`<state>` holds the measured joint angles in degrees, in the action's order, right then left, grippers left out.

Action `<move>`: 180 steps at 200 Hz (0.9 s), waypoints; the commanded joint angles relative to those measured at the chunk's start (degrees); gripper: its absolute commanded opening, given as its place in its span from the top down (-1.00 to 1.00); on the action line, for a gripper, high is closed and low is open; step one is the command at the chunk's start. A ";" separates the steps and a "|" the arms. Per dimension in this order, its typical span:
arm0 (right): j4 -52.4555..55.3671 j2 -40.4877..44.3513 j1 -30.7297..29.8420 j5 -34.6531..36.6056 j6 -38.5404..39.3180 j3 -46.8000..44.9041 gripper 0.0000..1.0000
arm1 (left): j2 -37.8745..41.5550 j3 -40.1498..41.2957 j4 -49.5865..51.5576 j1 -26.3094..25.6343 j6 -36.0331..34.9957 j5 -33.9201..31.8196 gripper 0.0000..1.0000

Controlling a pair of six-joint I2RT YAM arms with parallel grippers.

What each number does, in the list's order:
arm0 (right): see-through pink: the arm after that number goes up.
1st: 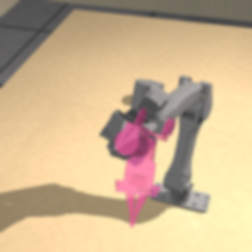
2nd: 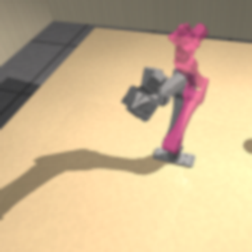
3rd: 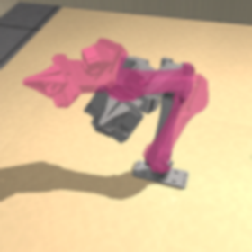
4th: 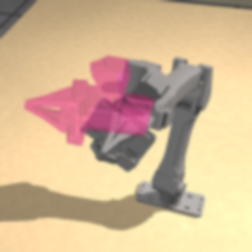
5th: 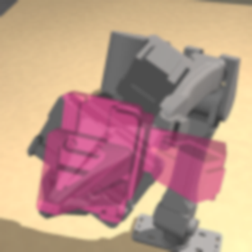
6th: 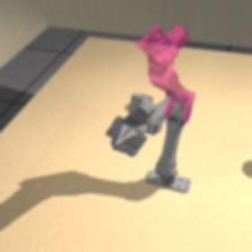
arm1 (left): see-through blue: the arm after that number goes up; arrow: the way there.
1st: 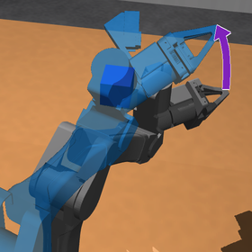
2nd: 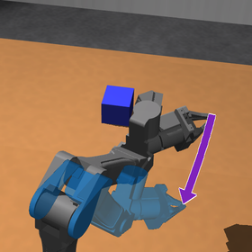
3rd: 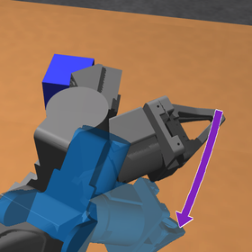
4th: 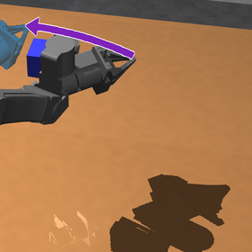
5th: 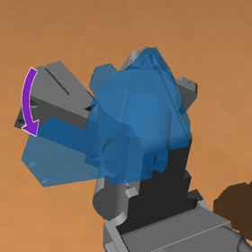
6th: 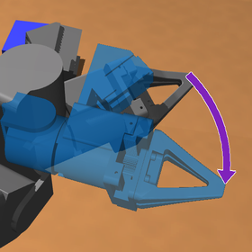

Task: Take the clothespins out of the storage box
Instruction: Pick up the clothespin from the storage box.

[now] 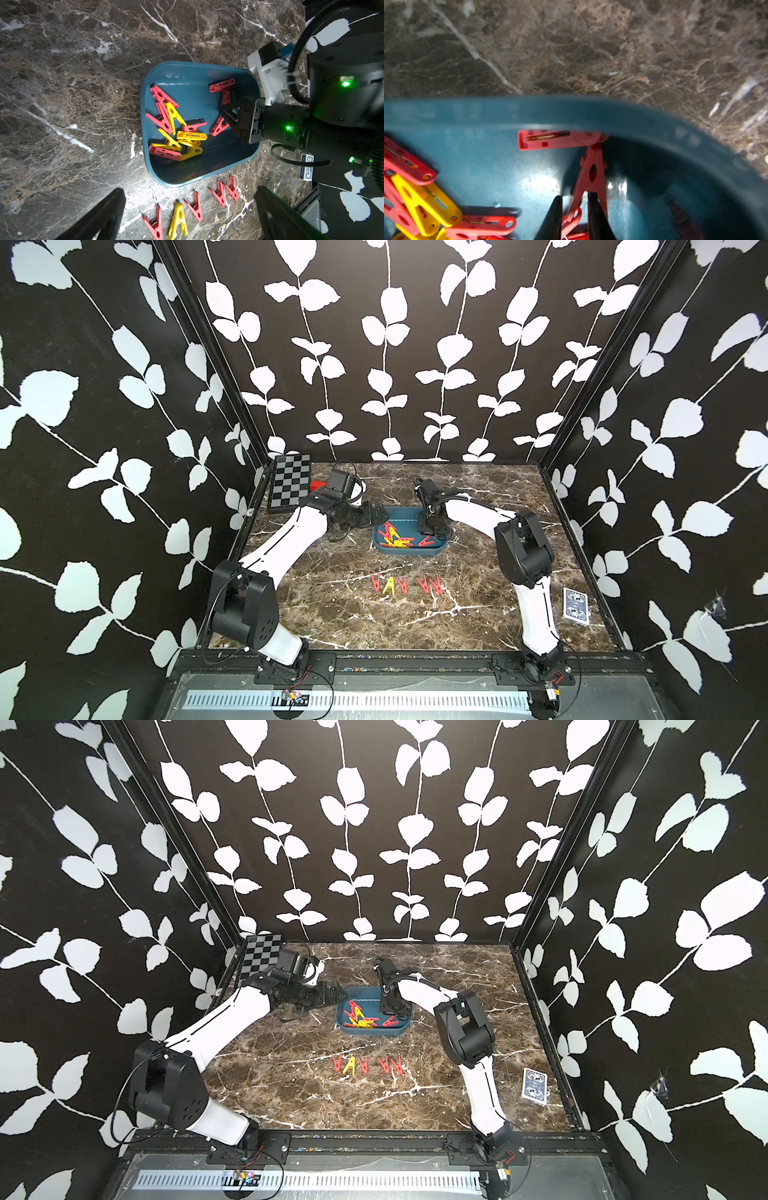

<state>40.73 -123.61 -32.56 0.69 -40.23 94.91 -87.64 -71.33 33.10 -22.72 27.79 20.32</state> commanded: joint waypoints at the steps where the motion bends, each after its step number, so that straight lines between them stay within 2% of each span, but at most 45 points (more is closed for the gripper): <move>1: 0.01 -1.28 0.21 2.23 -1.08 0.89 0.53 | 0.27 -1.32 1.35 0.22 -0.92 -0.10 -0.98; 22: -0.48 -1.78 0.21 2.56 -1.33 1.07 0.60 | 0.27 -1.50 1.69 0.22 -1.16 -0.19 -0.98; 63: -0.71 -0.75 0.12 2.39 -1.43 0.59 0.95 | 0.45 -1.68 1.95 0.22 -1.20 -0.27 -0.98; 129: -0.58 6.33 -0.71 2.19 -2.31 -1.55 0.97 | 1.06 -0.78 1.12 0.18 -0.66 0.16 -0.98; 180: 0.48 10.67 -1.71 1.79 -2.31 -1.22 0.97 | 1.84 0.61 0.46 0.16 -0.38 2.94 -0.98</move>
<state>39.70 -115.92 -33.39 2.13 -41.54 93.69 -87.64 -71.31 33.47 -22.72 27.40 21.08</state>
